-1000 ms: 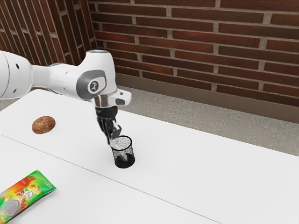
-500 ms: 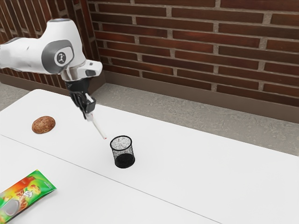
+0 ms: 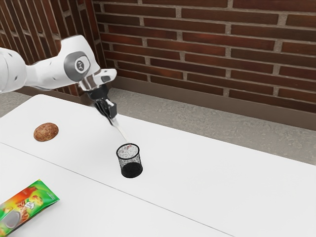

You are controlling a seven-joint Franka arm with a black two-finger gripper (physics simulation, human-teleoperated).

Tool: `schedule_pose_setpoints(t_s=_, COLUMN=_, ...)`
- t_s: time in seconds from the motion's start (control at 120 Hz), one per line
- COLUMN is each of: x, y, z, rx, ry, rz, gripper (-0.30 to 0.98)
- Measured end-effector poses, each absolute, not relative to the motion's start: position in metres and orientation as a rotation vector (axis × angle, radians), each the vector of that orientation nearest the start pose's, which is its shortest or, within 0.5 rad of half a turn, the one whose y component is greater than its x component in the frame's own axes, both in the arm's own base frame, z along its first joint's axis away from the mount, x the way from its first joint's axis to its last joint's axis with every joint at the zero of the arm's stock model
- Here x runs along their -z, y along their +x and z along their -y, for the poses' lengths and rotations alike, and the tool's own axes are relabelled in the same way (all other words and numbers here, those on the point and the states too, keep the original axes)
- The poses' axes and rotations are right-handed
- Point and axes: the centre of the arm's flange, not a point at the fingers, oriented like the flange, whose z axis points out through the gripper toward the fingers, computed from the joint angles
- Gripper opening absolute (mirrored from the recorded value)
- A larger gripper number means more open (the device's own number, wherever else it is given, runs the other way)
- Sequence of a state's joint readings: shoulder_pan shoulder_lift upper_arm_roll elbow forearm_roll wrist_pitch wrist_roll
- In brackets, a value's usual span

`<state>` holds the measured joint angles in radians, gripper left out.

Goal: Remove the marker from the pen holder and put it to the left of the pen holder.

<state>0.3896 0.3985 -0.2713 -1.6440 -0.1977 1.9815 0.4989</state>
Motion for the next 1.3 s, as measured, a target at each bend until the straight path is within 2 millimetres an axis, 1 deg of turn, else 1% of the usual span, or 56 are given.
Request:
schedule_pose_setpoints(t_s=0.042, x=-0.378, y=0.664, z=-0.084, rx=0.072, ry=-3.408, rz=-0.494, gripper=-0.08)
schedule_pose_setpoints(t_s=0.117, x=-0.362, y=0.679, z=-0.091, rx=0.094, ry=-3.422, rz=-0.51, gripper=-0.08)
schedule_pose_setpoints(t_s=0.233, x=-0.355, y=0.693, z=-0.101, rx=0.142, ry=-3.409, rz=-0.533, gripper=-0.08)
schedule_pose_setpoints(t_s=0.308, x=-0.357, y=0.697, z=-0.113, rx=0.16, ry=-3.357, rz=-0.548, gripper=-0.08)
schedule_pose_setpoints(t_s=0.392, x=-0.356, y=0.699, z=-0.119, rx=0.163, ry=-3.322, rz=-0.567, gripper=-0.08)
schedule_pose_setpoints(t_s=0.525, x=-0.345, y=0.698, z=-0.13, rx=0.146, ry=-3.303, rz=-0.566, gripper=-0.08)
schedule_pose_setpoints(t_s=0.633, x=-0.344, y=0.695, z=-0.135, rx=0.141, ry=-3.308, rz=-0.563, gripper=0.17)
schedule_pose_setpoints(t_s=0.725, x=-0.35, y=0.694, z=-0.138, rx=0.153, ry=-3.304, rz=-0.57, gripper=0.35)
schedule_pose_setpoints(t_s=0.742, x=-0.356, y=0.694, z=-0.139, rx=0.166, ry=-3.298, rz=-0.57, gripper=0.38)
schedule_pose_setpoints(t_s=0.767, x=-0.375, y=0.691, z=-0.143, rx=0.201, ry=-3.277, rz=-0.569, gripper=0.41)
schedule_pose_setpoints(t_s=0.842, x=-0.464, y=0.676, z=-0.149, rx=0.332, ry=-3.173, rz=-0.584, gripper=0.49)
schedule_pose_setpoints(t_s=0.892, x=-0.523, y=0.66, z=-0.147, rx=0.407, ry=-3.109, rz=-0.593, gripper=0.53)
schedule_pose_setpoints(t_s=0.95, x=-0.587, y=0.635, z=-0.136, rx=0.473, ry=-3.046, rz=-0.613, gripper=0.57)
schedule_pose_setpoints(t_s=0.983, x=-0.612, y=0.624, z=-0.125, rx=0.484, ry=-3.026, rz=-0.64, gripper=0.59)
schedule_pose_setpoints(t_s=1.008, x=-0.622, y=0.619, z=-0.115, rx=0.478, ry=-3.02, rz=-0.665, gripper=0.6)
schedule_pose_setpoints(t_s=1.033, x=-0.628, y=0.615, z=-0.108, rx=0.462, ry=-3.019, rz=-0.687, gripper=0.61)
schedule_pose_setpoints(t_s=1.117, x=-0.633, y=0.606, z=-0.096, rx=0.388, ry=-3.031, rz=-0.73, gripper=0.63)
schedule_pose_setpoints(t_s=1.142, x=-0.635, y=0.603, z=-0.089, rx=0.359, ry=-3.025, rz=-0.752, gripper=0.64)
schedule_pose_setpoints(t_s=1.175, x=-0.642, y=0.601, z=-0.069, rx=0.329, ry=-3.007, rz=-0.809, gripper=0.65)
schedule_pose_setpoints(t_s=1.225, x=-0.654, y=0.597, z=-0.025, rx=0.292, ry=-2.973, rz=-0.925, gripper=0.66)
schedule_pose_setpoints(t_s=1.267, x=-0.656, y=0.593, z=0.008, rx=0.248, ry=-2.953, rz=-1.016, gripper=0.66)
schedule_pose_setpoints(t_s=1.3, x=-0.654, y=0.59, z=0.024, rx=0.204, ry=-2.945, rz=-1.07, gripper=0.66)
